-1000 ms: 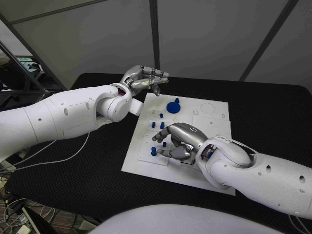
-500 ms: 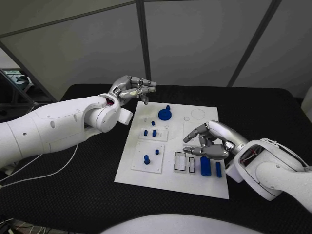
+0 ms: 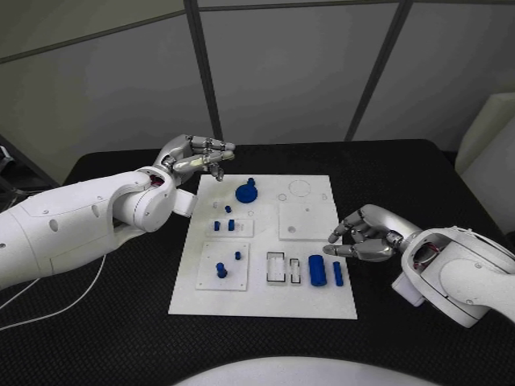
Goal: Assemble the parts on the task board
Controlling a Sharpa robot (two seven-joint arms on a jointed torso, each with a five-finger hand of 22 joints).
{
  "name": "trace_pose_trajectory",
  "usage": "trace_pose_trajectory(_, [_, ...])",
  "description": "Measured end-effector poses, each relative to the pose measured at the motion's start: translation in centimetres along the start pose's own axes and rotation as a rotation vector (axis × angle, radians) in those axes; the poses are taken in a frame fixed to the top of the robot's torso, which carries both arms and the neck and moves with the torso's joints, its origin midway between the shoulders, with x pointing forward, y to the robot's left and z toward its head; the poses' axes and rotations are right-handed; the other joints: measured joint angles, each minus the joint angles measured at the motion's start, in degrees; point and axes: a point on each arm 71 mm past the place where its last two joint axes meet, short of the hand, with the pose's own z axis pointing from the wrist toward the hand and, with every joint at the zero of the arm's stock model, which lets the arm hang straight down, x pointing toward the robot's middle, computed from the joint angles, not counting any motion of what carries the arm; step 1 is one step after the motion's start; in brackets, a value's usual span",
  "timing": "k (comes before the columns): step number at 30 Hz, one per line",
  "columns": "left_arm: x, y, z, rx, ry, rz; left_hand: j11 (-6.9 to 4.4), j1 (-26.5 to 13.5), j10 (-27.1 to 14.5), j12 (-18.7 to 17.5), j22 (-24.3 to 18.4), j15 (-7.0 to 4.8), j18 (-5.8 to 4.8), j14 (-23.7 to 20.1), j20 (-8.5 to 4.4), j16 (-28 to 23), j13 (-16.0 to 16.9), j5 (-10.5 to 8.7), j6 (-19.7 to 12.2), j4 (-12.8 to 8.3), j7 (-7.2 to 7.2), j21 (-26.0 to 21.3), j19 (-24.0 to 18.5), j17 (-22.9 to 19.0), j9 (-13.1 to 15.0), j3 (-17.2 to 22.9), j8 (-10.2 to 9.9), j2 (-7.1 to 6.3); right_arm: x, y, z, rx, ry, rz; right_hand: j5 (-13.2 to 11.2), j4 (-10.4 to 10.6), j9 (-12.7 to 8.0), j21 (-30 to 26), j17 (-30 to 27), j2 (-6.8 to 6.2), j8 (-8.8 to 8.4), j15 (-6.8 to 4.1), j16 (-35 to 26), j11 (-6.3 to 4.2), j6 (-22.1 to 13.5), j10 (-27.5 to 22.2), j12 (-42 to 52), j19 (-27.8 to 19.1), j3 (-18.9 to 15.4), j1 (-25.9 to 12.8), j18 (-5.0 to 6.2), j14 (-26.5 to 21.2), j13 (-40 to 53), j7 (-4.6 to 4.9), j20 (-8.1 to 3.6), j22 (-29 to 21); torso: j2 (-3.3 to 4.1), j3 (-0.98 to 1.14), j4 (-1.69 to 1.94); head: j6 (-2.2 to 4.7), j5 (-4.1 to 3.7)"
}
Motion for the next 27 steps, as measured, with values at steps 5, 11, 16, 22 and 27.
trace_pose_trajectory(5, [0.0,0.1,-0.1,-0.004,0.000,-0.013,0.00,0.0,0.0,0.0,0.0,0.00,0.00,0.0,0.00,0.0,0.0,0.00,0.0,0.0,0.00,0.0,0.0,-0.1,0.0,0.0,0.0,0.02,0.9,0.2,0.1,0.031,0.029,-0.054,0.3,1.9,0.3,0.1,0.0,0.15,0.91,0.00,0.4,0.17,-0.5,0.2,0.3,0.0,-2.3,-0.6,-0.88,0.0,0.8,-0.26,0.00,0.0,-0.07,-0.05,-0.13,-0.39,-0.83])
trace_pose_trajectory(11, [0.2,0.1,-0.2,-0.004,0.006,-0.026,0.00,0.0,0.0,0.0,-0.1,0.00,-0.01,0.0,0.00,0.0,0.0,0.00,0.0,0.2,0.00,0.0,0.0,-0.1,0.0,-0.2,0.0,0.02,1.6,0.7,0.5,0.045,0.030,-0.119,0.3,3.9,0.7,0.4,0.0,0.30,1.97,0.00,0.5,0.14,-0.8,0.3,0.3,0.0,-4.5,-0.7,-0.88,0.0,0.8,-0.35,0.00,0.0,-0.09,-0.11,-0.15,-0.55,-1.30])
trace_pose_trajectory(16, [0.3,0.1,-0.2,-0.005,0.008,-0.033,0.00,0.0,0.0,0.0,-0.1,0.00,0.00,0.0,0.00,0.0,0.0,0.00,0.0,0.2,0.00,0.0,0.0,0.0,0.0,-0.2,0.0,0.02,2.3,1.1,0.9,0.048,0.029,-0.149,0.3,4.9,0.8,0.4,0.0,0.29,2.41,0.01,0.7,-0.04,-0.8,0.4,0.3,0.0,-5.5,-0.7,-0.87,0.0,0.8,-0.35,0.00,0.0,-0.07,-0.13,-0.15,-0.70,-1.41])
trace_pose_trajectory(22, [0.3,0.1,-0.3,-0.005,0.008,-0.035,0.00,0.0,0.0,0.0,-0.1,0.00,0.00,0.0,0.00,0.0,0.0,0.00,0.0,0.2,0.00,0.0,0.0,0.0,0.0,-0.2,0.0,0.02,2.8,1.0,1.3,0.071,0.035,-0.175,0.3,5.7,1.0,0.6,0.0,0.99,3.34,0.01,0.7,-0.04,-1.0,0.4,0.3,0.0,-6.9,-1.4,-0.87,0.0,0.8,-0.54,0.00,0.0,-0.04,-0.17,-0.15,-0.88,-1.42])
trace_pose_trajectory(27, [0.2,0.1,-0.3,-0.005,0.008,-0.037,0.00,0.0,0.0,0.0,-0.1,0.00,0.00,0.0,0.00,0.0,0.0,0.00,0.0,0.2,0.00,0.0,0.0,0.0,0.0,-0.2,0.0,0.02,2.9,0.7,1.4,0.100,0.036,-0.203,-0.1,5.7,1.2,0.6,0.0,0.98,3.94,0.01,1.0,-0.04,-1.0,0.4,0.3,0.0,-7.9,-2.0,-0.86,0.0,0.8,-0.54,0.00,0.0,-0.01,-0.21,-0.15,-1.05,-1.36])
